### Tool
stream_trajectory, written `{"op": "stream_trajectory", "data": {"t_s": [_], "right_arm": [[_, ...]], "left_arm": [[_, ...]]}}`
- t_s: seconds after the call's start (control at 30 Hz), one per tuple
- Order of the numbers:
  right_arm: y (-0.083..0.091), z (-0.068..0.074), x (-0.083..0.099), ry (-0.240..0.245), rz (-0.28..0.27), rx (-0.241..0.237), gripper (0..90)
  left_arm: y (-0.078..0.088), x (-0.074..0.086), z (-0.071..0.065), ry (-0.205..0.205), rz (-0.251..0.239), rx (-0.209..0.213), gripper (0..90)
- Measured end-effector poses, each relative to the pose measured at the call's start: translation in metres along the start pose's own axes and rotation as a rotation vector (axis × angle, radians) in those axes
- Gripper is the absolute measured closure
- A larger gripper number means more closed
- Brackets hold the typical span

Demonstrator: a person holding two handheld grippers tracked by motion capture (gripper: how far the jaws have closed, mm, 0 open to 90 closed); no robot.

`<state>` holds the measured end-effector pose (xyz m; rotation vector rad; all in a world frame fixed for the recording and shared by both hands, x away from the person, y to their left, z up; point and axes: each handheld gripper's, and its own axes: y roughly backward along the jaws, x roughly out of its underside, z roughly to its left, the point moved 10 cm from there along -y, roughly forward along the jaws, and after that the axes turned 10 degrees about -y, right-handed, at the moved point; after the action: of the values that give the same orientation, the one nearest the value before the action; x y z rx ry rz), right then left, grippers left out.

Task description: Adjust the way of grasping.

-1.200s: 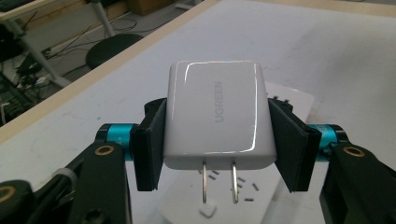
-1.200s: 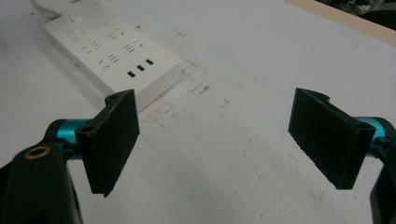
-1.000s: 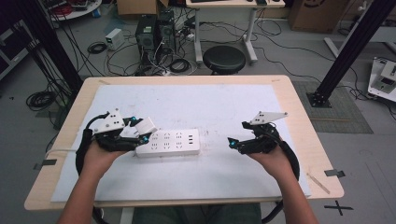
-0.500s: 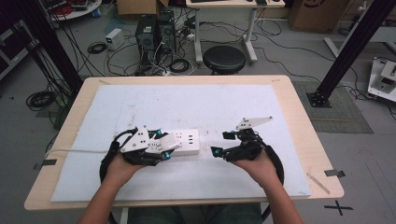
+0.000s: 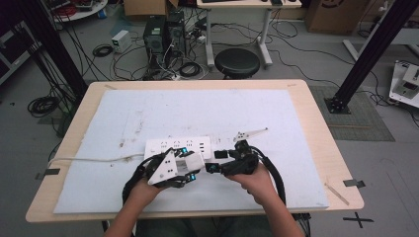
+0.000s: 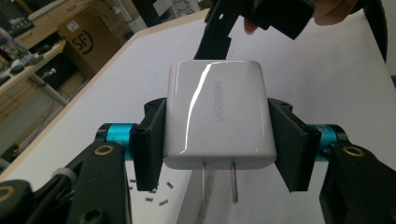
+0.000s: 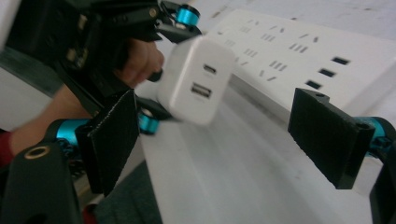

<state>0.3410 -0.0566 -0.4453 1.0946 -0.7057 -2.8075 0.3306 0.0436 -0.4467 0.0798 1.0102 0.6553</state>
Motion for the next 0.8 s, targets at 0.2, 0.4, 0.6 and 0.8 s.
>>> {"op": "stream_trajectory", "data": {"t_s": [0.2, 0.4, 0.6, 0.8], "right_arm": [[-0.01, 0.005, 0.0, -0.058, 0.008, -0.089, 20.4], [-0.016, 0.007, 0.0, -0.098, 0.013, -0.145, 31.1], [-0.016, 0.009, 0.002, -0.105, 0.027, -0.177, 47.7], [-0.018, 0.009, 0.004, -0.101, 0.042, -0.183, 57.1]], "left_arm": [[-0.005, -0.006, -0.005, -0.043, -0.006, -0.006, 42.4], [-0.009, -0.015, -0.007, -0.067, -0.026, -0.011, 42.5], [-0.01, -0.019, -0.007, -0.078, -0.037, -0.017, 42.4], [-0.011, -0.018, -0.008, -0.089, -0.028, -0.007, 42.5]]}}
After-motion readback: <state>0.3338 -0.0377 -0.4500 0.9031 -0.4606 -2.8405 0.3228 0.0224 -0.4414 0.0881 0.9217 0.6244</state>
